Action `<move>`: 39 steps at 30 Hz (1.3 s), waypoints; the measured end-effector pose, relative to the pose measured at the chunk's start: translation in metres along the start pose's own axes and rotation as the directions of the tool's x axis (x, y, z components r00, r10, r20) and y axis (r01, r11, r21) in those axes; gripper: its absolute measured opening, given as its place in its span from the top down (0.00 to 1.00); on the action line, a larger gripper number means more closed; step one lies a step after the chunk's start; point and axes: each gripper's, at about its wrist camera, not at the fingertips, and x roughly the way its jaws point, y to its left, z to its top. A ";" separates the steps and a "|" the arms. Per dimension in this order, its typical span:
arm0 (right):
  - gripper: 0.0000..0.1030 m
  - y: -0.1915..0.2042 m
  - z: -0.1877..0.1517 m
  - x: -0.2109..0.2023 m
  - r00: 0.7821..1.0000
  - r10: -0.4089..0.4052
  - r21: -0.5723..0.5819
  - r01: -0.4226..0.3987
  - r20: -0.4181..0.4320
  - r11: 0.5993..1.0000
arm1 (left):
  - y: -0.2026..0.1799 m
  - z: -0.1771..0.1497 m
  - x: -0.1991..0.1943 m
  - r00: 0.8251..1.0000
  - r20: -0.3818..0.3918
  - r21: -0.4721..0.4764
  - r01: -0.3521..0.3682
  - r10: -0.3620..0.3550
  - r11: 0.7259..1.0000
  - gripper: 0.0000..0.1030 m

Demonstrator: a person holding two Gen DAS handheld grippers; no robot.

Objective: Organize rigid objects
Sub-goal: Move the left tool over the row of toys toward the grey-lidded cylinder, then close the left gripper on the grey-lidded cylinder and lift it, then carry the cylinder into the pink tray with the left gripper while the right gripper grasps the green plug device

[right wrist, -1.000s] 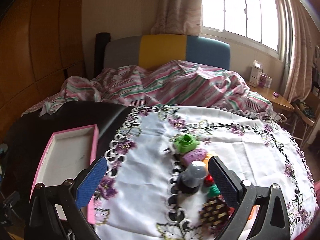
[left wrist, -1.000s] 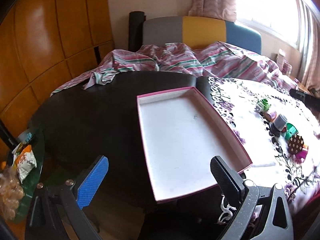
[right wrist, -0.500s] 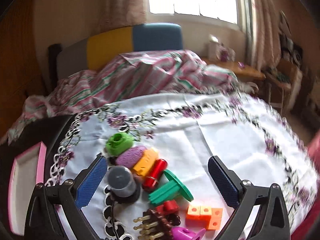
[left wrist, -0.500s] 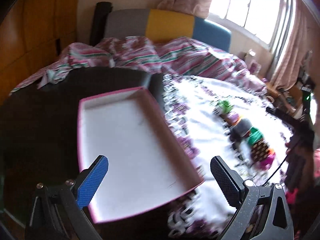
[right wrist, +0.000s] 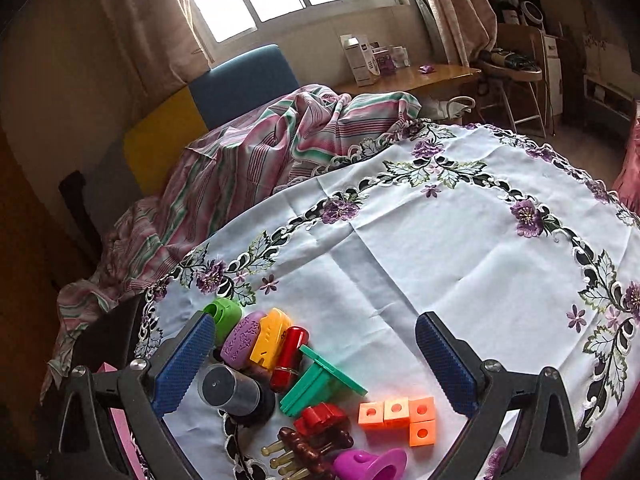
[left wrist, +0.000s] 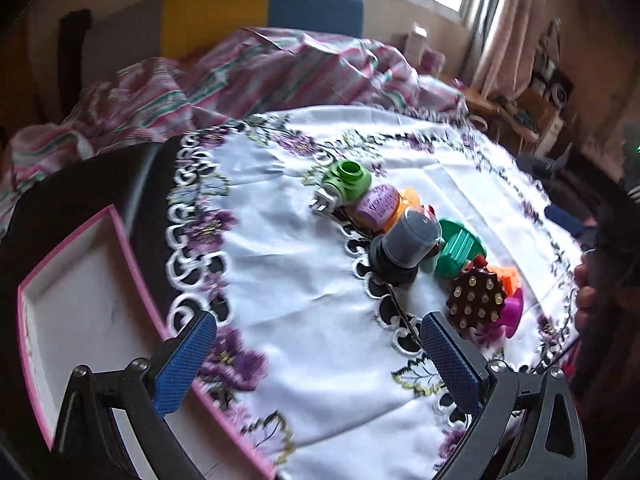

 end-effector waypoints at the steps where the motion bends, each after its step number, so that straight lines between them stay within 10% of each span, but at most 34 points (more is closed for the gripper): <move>1: 0.01 -0.001 0.001 0.000 1.000 0.006 0.009 -0.006 -0.003 1.000 | -0.005 0.003 0.009 1.000 -0.011 0.020 0.004 -0.004 1.000 0.00; 14: 0.01 -0.010 0.003 0.006 0.999 0.027 0.059 -0.026 -0.025 0.998 | -0.067 0.050 0.082 0.996 -0.045 0.161 0.080 -0.073 0.984 0.04; 19: 0.01 -0.007 0.002 0.010 0.999 0.002 0.032 -0.001 -0.035 0.999 | -0.066 0.056 0.110 0.992 -0.092 0.133 0.103 -0.091 0.986 0.57; 39: 0.15 0.093 -0.030 0.066 0.950 0.056 -0.297 -0.152 -0.307 0.943 | 0.046 -0.022 -0.039 0.990 0.110 -0.085 0.097 -0.088 0.992 0.58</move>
